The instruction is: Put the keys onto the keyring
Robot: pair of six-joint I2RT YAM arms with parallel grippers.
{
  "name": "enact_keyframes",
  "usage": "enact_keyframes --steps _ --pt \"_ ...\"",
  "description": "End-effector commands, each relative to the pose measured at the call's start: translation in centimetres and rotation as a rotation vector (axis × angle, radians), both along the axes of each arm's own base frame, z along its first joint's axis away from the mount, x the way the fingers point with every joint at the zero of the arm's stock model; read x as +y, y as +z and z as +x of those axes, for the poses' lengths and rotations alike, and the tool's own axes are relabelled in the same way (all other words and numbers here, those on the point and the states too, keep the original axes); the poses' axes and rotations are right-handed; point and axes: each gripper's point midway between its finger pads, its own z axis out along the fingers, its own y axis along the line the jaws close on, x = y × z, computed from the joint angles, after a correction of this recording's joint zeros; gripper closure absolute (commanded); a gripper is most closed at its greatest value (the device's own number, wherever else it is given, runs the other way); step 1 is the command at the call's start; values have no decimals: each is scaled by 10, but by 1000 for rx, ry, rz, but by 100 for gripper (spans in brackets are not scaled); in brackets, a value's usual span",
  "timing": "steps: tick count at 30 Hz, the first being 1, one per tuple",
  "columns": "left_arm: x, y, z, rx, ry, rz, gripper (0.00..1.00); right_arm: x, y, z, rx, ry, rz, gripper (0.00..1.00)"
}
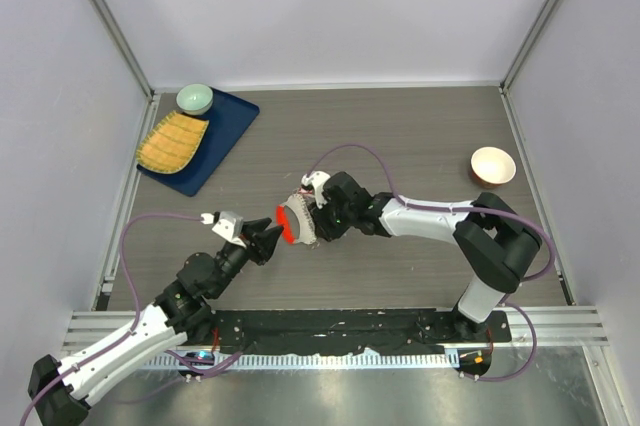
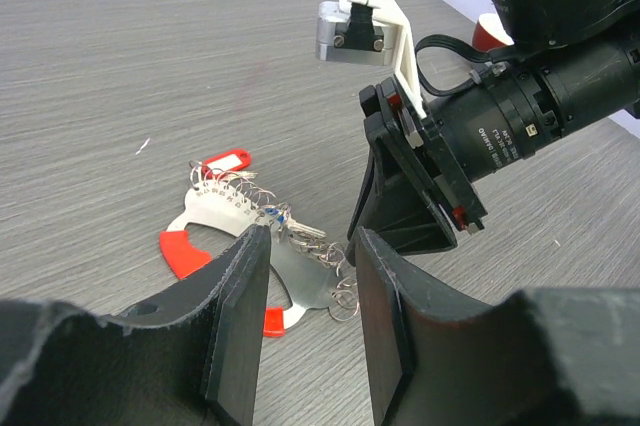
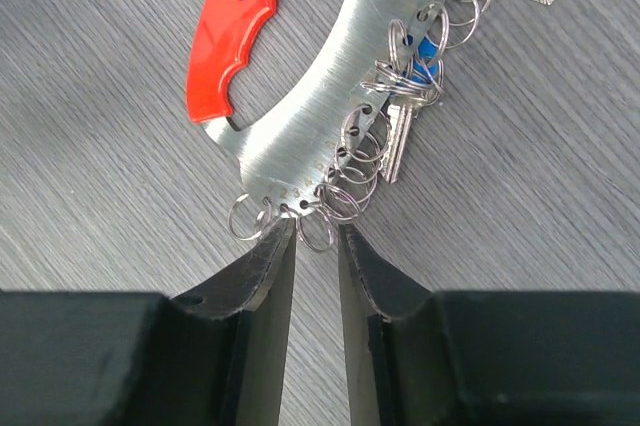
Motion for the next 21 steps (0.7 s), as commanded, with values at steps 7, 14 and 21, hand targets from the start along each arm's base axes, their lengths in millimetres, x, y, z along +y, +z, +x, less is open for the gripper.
enact_keyframes --steps 7,14,21 --pt "1 -15 0 14 8 16 57 2 4 -2 35 -101 74 70" --pt "0 -15 0 15 3 17 57 5 -4 -10 72 -89 104 70" --pt "0 -15 0 16 0 19 56 9 -10 -6 72 -77 111 71"
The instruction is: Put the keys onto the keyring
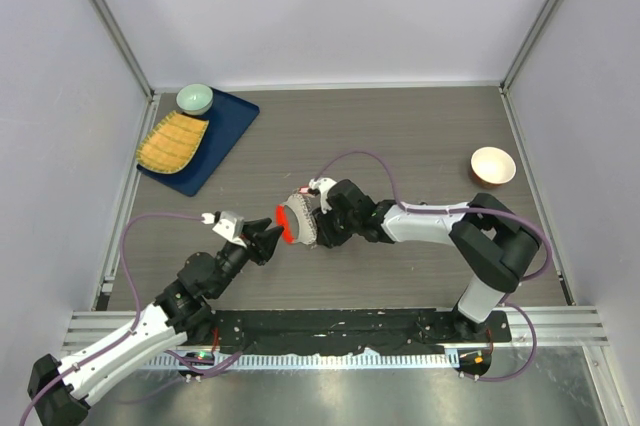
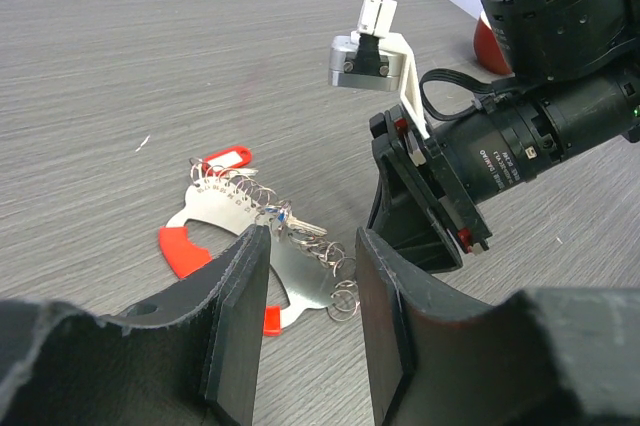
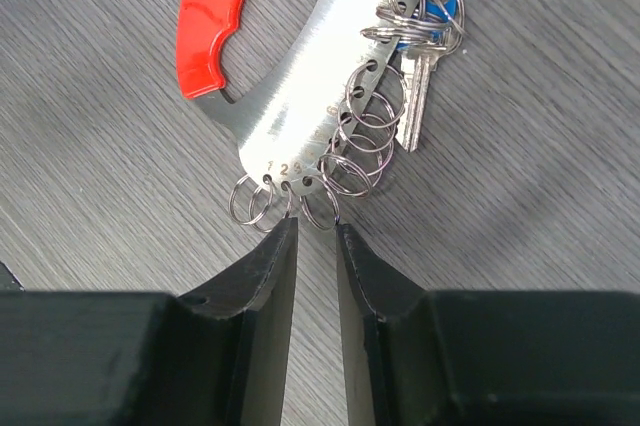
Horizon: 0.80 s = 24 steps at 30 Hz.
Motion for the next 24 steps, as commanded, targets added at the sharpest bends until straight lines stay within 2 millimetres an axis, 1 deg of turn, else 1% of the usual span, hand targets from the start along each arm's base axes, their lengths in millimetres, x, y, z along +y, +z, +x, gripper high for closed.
enact_keyframes --steps 1,5,8,9,11,19,22,24 --pt "0 -13 -1 10 0 12 57 12 6 9 -25 1 53 73" --pt "0 -14 -1 12 0 14 57 10 2 10 -18 -2 51 75" --pt "0 -14 0 12 0 14 56 9 3 8 -17 7 56 81" --pt "0 -13 -1 12 -2 12 56 9 4 8 -20 9 57 84" --pt "-1 -14 -1 11 -5 13 56 9 6 8 -28 14 63 86" --pt "-2 -15 -1 15 -9 20 56 14 2 9 -1 3 89 82" --pt "-2 -15 -1 15 -11 20 56 16 1 8 1 11 95 82" --pt "-2 -14 -1 14 -11 19 56 16 1 7 0 15 100 85"
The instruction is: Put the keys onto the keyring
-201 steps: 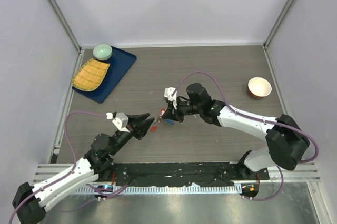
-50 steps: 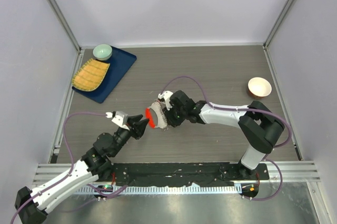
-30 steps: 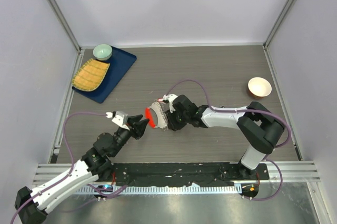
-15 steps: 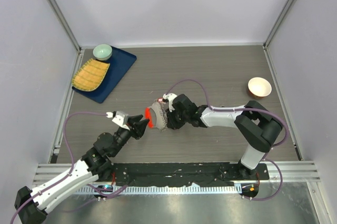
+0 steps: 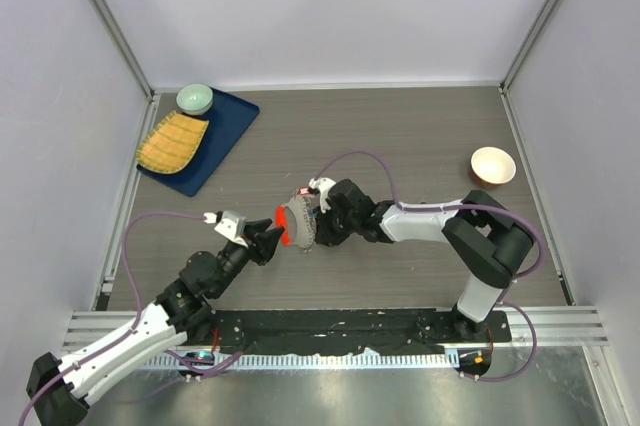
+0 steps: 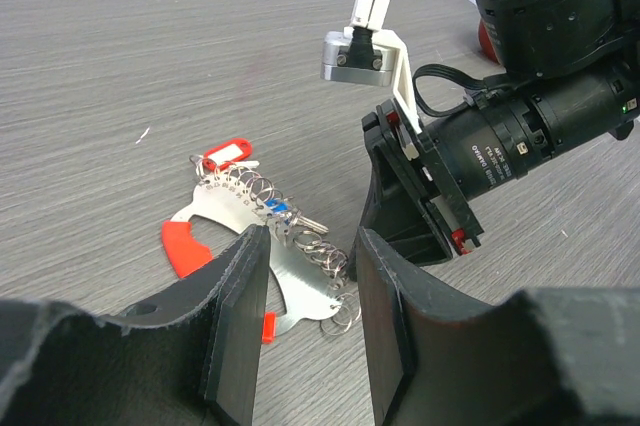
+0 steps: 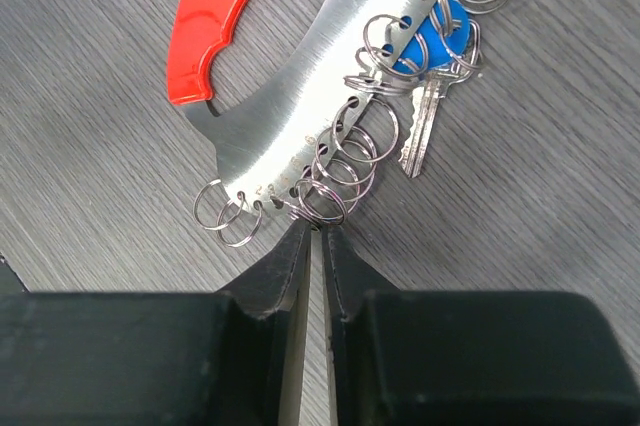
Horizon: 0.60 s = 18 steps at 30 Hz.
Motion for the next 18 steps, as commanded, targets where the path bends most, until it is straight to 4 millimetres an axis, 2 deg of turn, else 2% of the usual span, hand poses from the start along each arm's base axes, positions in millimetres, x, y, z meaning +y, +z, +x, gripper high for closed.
enact_keyframes --steps 1,4,6,12,18 --pt "-1 -9 -2 2 -10 2 56 8 6 3 -16 8 52 87" --pt "-1 -11 -2 4 -11 7 56 8 8 2 -18 18 58 95" --pt "-2 -11 -2 4 -13 9 56 9 18 2 -38 29 74 99" --pt "-6 -15 -2 12 -33 24 55 4 44 6 -158 79 91 99" --pt "-23 -29 -7 41 -119 74 51 -7 48 12 -271 127 45 99"
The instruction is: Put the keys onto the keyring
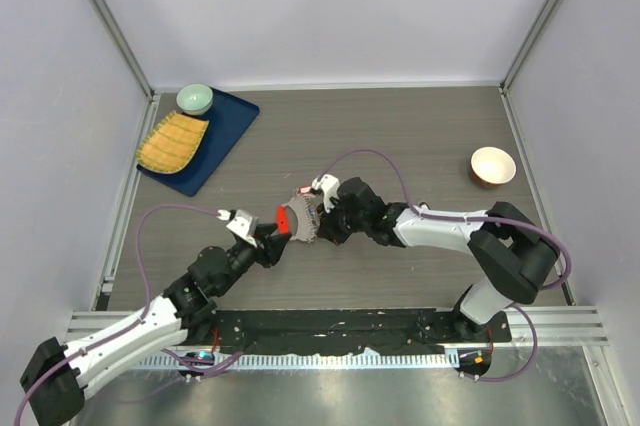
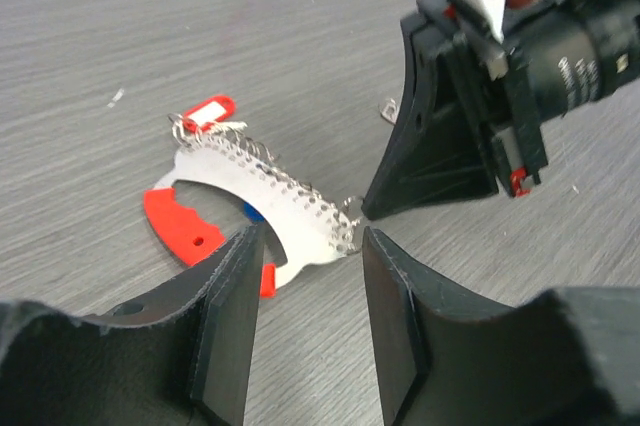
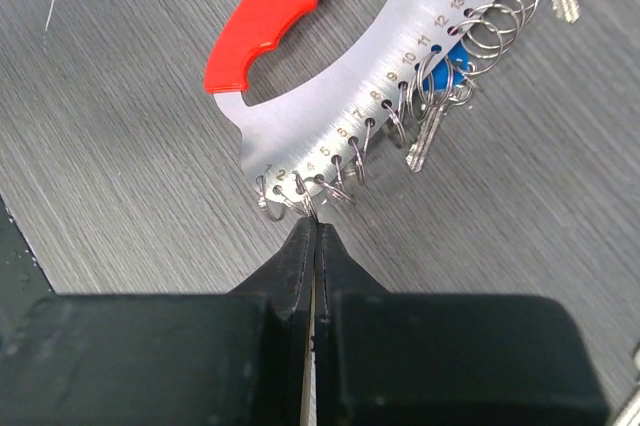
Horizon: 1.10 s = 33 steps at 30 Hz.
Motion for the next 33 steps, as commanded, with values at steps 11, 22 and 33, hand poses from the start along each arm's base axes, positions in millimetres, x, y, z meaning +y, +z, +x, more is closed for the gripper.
enact_keyframes --steps 11,22,33 --pt "-64 -32 -21 -59 -394 170 46 -14 35 19 -378 139 -4 99" --pt "-94 -25 -8 -220 -482 199 44 -20 48 6 -498 212 59 99" --pt "-103 -7 -4 -302 -528 138 53 -24 55 5 -530 201 80 99"
